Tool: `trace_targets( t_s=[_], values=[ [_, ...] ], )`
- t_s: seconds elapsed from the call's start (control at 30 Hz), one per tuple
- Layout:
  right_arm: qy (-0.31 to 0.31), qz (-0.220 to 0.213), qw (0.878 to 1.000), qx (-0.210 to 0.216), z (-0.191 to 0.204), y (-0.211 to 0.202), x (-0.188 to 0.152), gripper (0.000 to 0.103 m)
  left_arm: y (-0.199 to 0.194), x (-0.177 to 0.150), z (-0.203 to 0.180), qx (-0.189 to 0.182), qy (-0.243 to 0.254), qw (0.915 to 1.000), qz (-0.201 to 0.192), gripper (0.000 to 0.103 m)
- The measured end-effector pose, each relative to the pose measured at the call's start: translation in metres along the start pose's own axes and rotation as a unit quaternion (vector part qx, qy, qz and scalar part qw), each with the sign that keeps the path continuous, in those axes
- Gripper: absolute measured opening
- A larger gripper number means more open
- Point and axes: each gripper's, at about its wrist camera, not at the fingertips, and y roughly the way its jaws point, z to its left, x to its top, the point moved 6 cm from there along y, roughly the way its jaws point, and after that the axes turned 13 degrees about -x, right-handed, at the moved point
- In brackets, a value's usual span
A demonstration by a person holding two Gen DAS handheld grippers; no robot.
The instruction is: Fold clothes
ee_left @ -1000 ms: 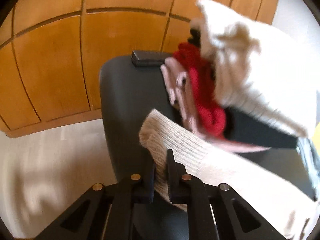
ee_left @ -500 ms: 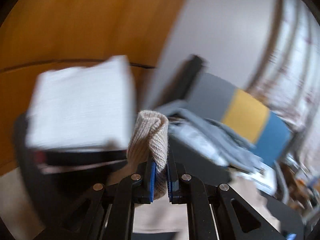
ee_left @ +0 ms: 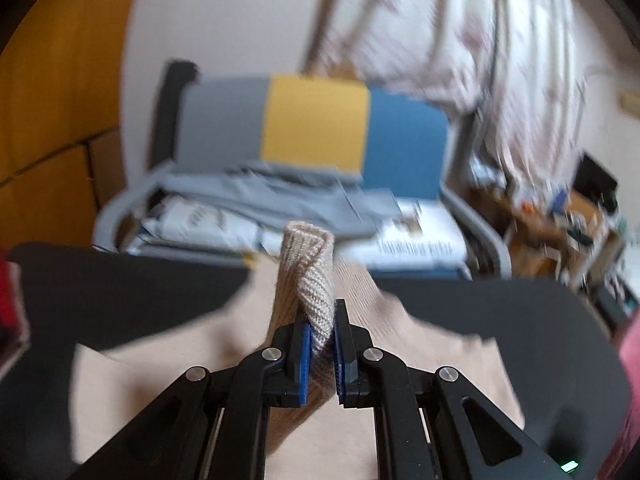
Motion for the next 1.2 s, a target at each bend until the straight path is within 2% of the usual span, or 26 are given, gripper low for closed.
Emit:
trace_targets(
  t_s=[0.07,0.13,0.17,0.2,0.23,0.27,0.3,0.4,0.53,0.57,0.63,0.73,0.83,0.87,0.9,0.93,0.97,1.03,1.13,1.2],
  values=[
    [0.039,0.021,0.999,0.028,-0.017,-0.004,-0.004,0.027,0.027,-0.023,-0.014,-0.025,0.004,0.9988,0.041,0.010],
    [0.048,0.029,0.998,0.033,-0.027,-0.009,-0.008,0.027,0.047,-0.048,-0.027,-0.058,0.002,0.9950,0.082,0.017],
    [0.047,0.032,0.998,0.034,-0.030,-0.011,-0.010,0.027,0.049,-0.057,-0.028,-0.074,-0.004,0.9925,0.097,0.024],
    [0.040,0.033,0.998,0.032,-0.030,-0.013,-0.012,0.027,0.050,-0.066,-0.029,-0.089,-0.011,0.9900,0.109,0.035],
    [0.033,0.035,0.998,0.031,-0.031,-0.015,-0.013,0.027,0.046,-0.070,-0.025,-0.096,-0.019,0.9890,0.111,0.043],
    [0.027,0.038,0.999,0.029,-0.031,-0.017,-0.014,0.028,0.040,-0.071,-0.017,-0.102,-0.032,0.9885,0.107,0.063],
    [0.026,0.043,0.998,0.028,-0.032,-0.016,-0.015,0.029,0.032,-0.072,-0.007,-0.108,-0.046,0.9880,0.100,0.077],
    [0.053,0.055,0.996,0.047,-0.034,-0.012,-0.015,0.031,-0.009,-0.071,0.041,-0.114,-0.091,0.9880,0.052,0.085],
    [0.117,0.052,0.986,0.104,-0.029,-0.008,-0.001,0.041,-0.044,-0.096,0.105,-0.071,-0.113,0.9893,0.059,0.085],
    [0.126,0.058,0.984,0.109,-0.026,-0.004,0.002,0.047,-0.052,-0.103,0.117,-0.064,-0.115,0.9893,0.063,0.084],
    [0.143,0.067,0.980,0.120,-0.020,0.004,0.009,0.048,-0.065,-0.122,0.137,-0.052,-0.116,0.9891,0.075,0.084],
    [0.164,0.083,0.977,0.109,-0.014,0.024,0.019,0.049,-0.077,-0.145,0.153,-0.056,-0.131,0.9856,0.090,0.068],
    [0.206,0.090,0.969,0.104,-0.007,0.047,0.035,0.049,-0.086,-0.157,0.155,-0.070,-0.148,0.9824,0.090,0.063],
    [0.210,0.087,0.969,0.098,-0.004,0.052,0.039,0.047,-0.087,-0.158,0.154,-0.072,-0.147,0.9825,0.088,0.063],
    [0.207,0.086,0.971,0.087,0.000,0.058,0.044,0.040,-0.085,-0.156,0.149,-0.071,-0.138,0.9838,0.090,0.063],
    [0.194,0.086,0.974,0.075,0.007,0.062,0.051,0.018,-0.082,-0.155,0.145,-0.071,-0.129,0.9849,0.091,0.063],
    [0.180,0.084,0.977,0.077,0.015,0.061,0.056,0.005,-0.076,-0.153,0.143,-0.071,-0.120,0.9856,0.096,0.063],
    [0.153,0.076,0.982,0.080,0.030,0.056,0.069,0.005,-0.065,-0.147,0.143,-0.050,-0.103,0.9879,0.105,0.063],
    [0.116,-0.001,0.990,0.079,0.035,0.014,0.095,0.005,-0.061,-0.133,0.156,-0.008,-0.087,0.9914,0.098,0.061],
    [0.104,-0.035,0.993,0.052,0.023,0.000,0.104,0.005,-0.068,-0.127,0.169,0.021,-0.087,0.9930,0.076,0.061]
  ],
)
